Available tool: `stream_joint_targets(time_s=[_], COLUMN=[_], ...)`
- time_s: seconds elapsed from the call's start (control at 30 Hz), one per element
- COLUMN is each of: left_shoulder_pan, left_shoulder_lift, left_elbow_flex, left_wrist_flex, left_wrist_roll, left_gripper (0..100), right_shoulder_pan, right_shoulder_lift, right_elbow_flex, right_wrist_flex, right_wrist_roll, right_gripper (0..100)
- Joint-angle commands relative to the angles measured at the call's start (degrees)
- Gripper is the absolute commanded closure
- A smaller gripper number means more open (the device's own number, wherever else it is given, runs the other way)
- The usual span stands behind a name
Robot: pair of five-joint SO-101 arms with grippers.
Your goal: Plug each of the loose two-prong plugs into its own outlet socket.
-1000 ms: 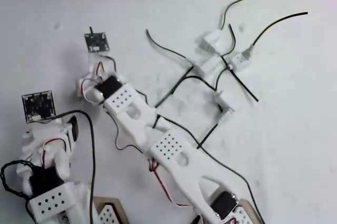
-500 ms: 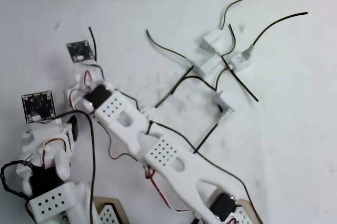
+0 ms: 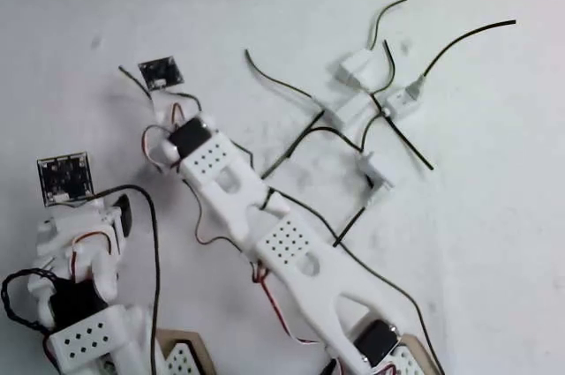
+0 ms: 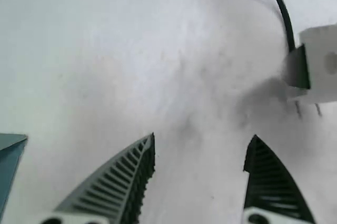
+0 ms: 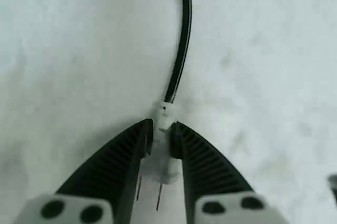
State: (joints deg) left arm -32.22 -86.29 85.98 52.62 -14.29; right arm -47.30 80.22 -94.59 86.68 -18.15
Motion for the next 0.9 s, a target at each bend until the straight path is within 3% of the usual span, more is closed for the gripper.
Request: stream_joint_targets(time_s=[0.0, 0.27, 0.4, 0.87], left_shoulder_pan=[-0.1, -0.1, -0.1, -0.1], left_shoulder_lift=[-0.7, -0.7, -0.7, -0.7], left_elbow_flex=[-0.4, -0.4, -0.4, -0.3], left_wrist_flex=[0.0, 0.0, 0.0, 0.1], left_wrist_roll=[0.0, 0.0, 0.0, 0.0], left_gripper=[72, 72, 72, 72], right_shoulder_pan=[1.8, 5.3, 8.4, 10.4], right_shoulder_lift=[-8.3, -18.2, -25.2, -74.4], right_elbow_flex=[-1.0, -0.8, 6.0, 73.1], right_wrist_flex=[8.4, 12.4, 12.5, 9.1], right_wrist_roll=[4.9, 16.4, 22.0, 26.2], right_gripper=[98.1, 98.1, 98.2, 98.1])
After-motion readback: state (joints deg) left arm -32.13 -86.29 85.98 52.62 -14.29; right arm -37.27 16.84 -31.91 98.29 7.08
